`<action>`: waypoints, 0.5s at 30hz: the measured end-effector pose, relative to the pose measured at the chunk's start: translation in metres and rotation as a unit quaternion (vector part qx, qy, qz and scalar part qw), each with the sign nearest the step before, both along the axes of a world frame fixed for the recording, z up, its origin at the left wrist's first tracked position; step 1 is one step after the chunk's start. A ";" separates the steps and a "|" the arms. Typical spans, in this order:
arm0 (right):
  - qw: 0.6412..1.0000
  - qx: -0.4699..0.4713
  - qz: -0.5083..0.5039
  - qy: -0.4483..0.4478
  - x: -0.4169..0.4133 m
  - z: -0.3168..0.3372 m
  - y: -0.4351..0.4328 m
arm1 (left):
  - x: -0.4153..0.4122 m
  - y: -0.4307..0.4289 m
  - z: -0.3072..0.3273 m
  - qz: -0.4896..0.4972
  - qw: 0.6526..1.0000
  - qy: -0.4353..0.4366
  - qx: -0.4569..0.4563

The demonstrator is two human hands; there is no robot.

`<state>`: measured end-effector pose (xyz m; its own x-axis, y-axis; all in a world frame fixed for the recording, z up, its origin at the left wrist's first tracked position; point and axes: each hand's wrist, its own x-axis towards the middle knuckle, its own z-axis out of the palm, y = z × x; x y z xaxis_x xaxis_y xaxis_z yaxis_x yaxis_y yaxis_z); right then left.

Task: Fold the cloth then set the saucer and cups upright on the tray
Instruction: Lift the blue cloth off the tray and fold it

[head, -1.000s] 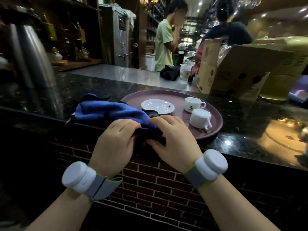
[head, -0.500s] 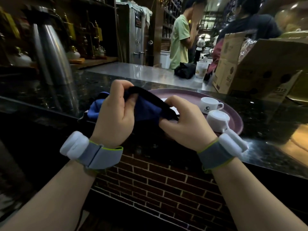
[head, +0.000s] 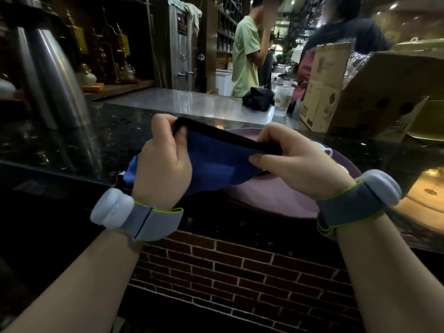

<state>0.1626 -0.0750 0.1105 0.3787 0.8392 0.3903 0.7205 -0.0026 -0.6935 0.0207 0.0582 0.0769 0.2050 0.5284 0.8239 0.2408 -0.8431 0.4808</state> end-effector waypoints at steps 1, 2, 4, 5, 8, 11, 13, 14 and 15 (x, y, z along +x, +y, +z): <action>1.000 -0.004 -0.009 -0.012 -0.001 0.000 0.006 | -0.002 0.006 -0.002 0.005 1.000 0.007 -0.012; 0.999 -0.001 -0.028 -0.034 -0.002 0.000 0.008 | -0.003 0.008 -0.004 0.009 1.000 0.016 -0.022; 0.990 -0.005 -0.088 -0.112 -0.006 0.000 0.022 | -0.010 0.018 -0.005 0.001 0.999 0.033 -0.040; 0.982 -0.018 -0.111 -0.155 -0.008 0.001 0.030 | -0.014 0.023 -0.006 -0.003 0.998 0.045 -0.040; 0.951 -0.076 -0.150 -0.260 -0.013 0.007 0.055 | -0.025 0.036 -0.008 0.009 0.996 0.075 -0.041; 0.929 -0.113 -0.193 -0.293 -0.026 0.017 0.086 | -0.041 0.055 -0.009 0.030 0.993 0.096 -0.053; 0.920 -0.124 -0.206 -0.309 -0.040 0.021 0.111 | -0.053 0.071 -0.010 0.044 0.992 0.105 -0.052; 0.916 -0.129 -0.211 -0.317 -0.043 0.022 0.118 | -0.055 0.073 -0.011 0.048 0.992 0.109 -0.050; 0.910 -0.135 -0.214 -0.328 -0.048 0.022 0.130 | -0.060 0.080 -0.012 0.054 0.990 0.117 -0.049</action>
